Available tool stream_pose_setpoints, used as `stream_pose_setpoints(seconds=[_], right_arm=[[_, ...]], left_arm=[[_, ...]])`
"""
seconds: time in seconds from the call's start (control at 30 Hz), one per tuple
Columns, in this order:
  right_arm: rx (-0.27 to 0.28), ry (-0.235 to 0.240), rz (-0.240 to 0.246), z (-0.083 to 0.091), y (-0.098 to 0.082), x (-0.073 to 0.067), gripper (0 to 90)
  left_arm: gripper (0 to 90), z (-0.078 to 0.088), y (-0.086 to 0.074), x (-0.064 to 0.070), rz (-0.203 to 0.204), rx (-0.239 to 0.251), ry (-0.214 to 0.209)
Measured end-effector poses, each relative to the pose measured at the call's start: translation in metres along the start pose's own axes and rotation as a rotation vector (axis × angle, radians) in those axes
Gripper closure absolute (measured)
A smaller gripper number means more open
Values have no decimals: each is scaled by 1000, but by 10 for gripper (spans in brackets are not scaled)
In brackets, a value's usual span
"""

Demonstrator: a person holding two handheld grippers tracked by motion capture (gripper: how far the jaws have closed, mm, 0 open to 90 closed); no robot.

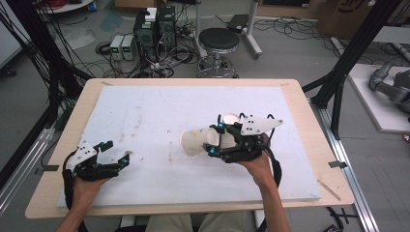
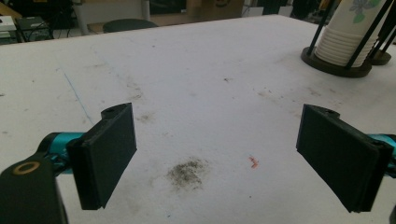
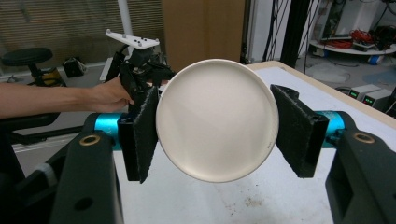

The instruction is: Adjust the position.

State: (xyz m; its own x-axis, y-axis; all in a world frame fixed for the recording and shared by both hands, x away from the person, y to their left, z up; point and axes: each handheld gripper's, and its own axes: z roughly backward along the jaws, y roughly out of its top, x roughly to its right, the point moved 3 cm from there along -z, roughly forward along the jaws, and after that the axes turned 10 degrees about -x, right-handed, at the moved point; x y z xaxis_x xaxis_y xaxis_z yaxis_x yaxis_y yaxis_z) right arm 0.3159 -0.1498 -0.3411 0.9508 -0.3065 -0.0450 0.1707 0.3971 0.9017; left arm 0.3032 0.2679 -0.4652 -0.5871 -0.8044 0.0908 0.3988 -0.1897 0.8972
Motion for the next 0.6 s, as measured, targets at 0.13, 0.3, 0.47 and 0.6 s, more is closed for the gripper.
stream_pose_setpoints(seconds=[0.13,0.3,0.47,0.6], right_arm=[[-3,-6,6,1,0,1,372],[2,-1,5,3,1,1,372],[-2,4,7,3,0,1,372],[-5,12,9,2,0,2,372]], left_arm=[[85,3,5,-2,-1,23,-9],[80,6,13,0,-19,31,-61],[72,5,20,2,-27,41,-137],[72,3,29,6,-55,39,-184]])
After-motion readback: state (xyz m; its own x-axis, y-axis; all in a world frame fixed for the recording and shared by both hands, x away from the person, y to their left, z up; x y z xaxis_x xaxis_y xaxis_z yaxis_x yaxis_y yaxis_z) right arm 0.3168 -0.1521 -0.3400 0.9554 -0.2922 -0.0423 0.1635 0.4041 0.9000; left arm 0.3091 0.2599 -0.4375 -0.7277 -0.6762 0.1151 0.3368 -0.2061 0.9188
